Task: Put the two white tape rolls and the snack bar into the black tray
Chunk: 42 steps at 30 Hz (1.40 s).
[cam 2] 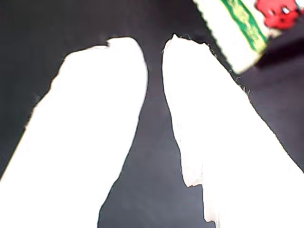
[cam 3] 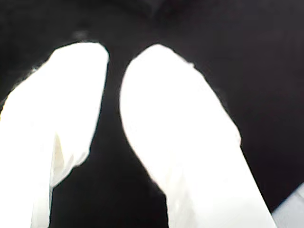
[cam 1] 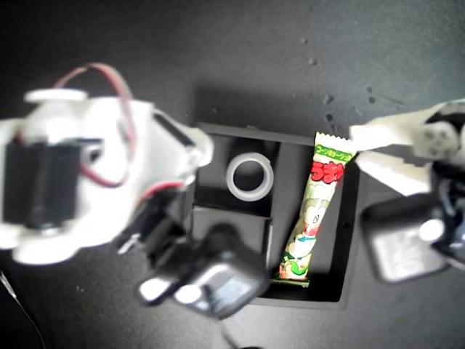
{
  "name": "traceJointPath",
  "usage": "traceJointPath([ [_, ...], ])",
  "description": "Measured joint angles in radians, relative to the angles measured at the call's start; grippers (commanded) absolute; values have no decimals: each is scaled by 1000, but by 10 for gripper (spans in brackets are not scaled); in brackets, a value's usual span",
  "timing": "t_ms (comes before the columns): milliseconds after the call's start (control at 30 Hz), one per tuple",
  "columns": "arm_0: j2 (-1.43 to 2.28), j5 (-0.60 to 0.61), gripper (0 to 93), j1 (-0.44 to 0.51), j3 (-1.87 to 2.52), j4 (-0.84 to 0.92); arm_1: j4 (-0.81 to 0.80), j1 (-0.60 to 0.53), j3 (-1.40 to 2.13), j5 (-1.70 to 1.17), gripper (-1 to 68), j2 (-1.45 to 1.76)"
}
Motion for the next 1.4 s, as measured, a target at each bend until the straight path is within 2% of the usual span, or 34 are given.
traceJointPath([
  [100,334,-55,1,-2,284,-6,0,3,268,117,-5,272],
  [233,762,-127,1,3,715,-112,-23,8,678,210,-5,696],
  [400,1221,-209,0,52,1310,-321,-291,0,1437,273,-6,1496],
  [533,1405,-242,0,101,1686,-443,-377,-5,2080,210,-6,1985],
  [633,1500,-267,0,126,1896,-511,-423,-8,2411,114,-6,2046],
  [733,1605,-276,0,163,2057,-532,-486,-25,2586,3,-6,2074],
  [867,1793,-272,8,186,2203,-522,-617,-21,2711,-127,-5,2085],
  [1067,1816,-307,2,212,2298,-538,-795,-37,2746,-318,-5,2082],
  [1167,1816,-268,2,216,2298,-514,-805,-38,2746,-370,-2,2082],
  [1300,1816,-281,2,216,2298,-462,-765,-29,2747,-374,-1,2082],
  [1400,1816,-259,2,216,2298,-462,-657,20,2747,-374,0,2083],
])
